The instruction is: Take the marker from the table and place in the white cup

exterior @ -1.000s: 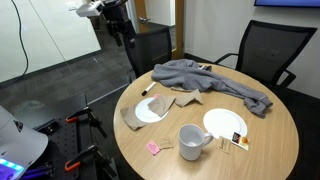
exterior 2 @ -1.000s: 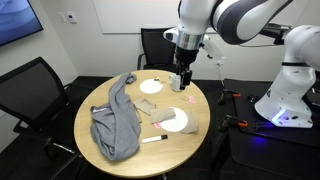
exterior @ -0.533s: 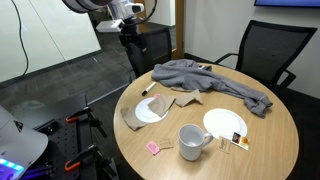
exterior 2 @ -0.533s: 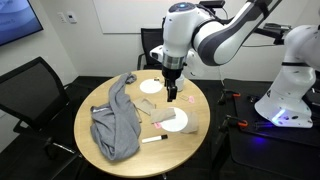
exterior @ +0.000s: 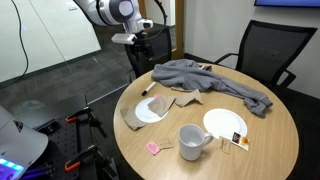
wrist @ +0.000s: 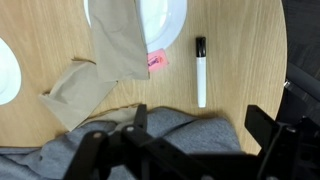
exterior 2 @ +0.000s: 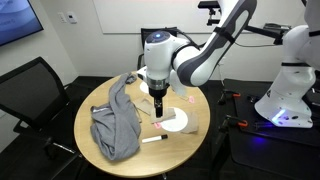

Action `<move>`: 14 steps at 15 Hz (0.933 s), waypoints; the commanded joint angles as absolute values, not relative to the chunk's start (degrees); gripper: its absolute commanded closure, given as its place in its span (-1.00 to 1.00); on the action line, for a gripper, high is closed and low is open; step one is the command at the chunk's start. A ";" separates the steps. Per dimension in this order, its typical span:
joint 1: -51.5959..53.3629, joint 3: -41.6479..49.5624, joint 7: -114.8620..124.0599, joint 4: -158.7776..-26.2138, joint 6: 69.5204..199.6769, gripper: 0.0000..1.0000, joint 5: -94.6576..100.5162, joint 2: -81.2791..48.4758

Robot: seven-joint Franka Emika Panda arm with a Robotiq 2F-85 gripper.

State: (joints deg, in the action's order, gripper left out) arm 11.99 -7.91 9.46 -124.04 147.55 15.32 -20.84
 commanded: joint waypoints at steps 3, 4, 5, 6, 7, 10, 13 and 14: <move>15.14 -6.49 9.50 -116.23 149.61 -1.00 14.55 -30.51; 15.50 -6.33 9.62 -115.66 150.47 -1.00 14.37 -31.61; 15.65 -6.44 9.50 -115.09 151.48 -1.00 13.75 -32.82; 15.74 -6.43 9.32 -114.72 152.78 -1.00 13.29 -33.98; 15.89 -6.31 9.32 -114.32 153.80 -1.00 12.86 -35.02; 16.25 -5.90 9.39 -113.16 155.62 -1.00 11.69 -37.95; 17.30 -4.73 10.16 -111.84 155.69 -1.00 10.80 -40.41; 17.90 -4.04 10.59 -111.25 155.55 -1.00 10.91 -41.12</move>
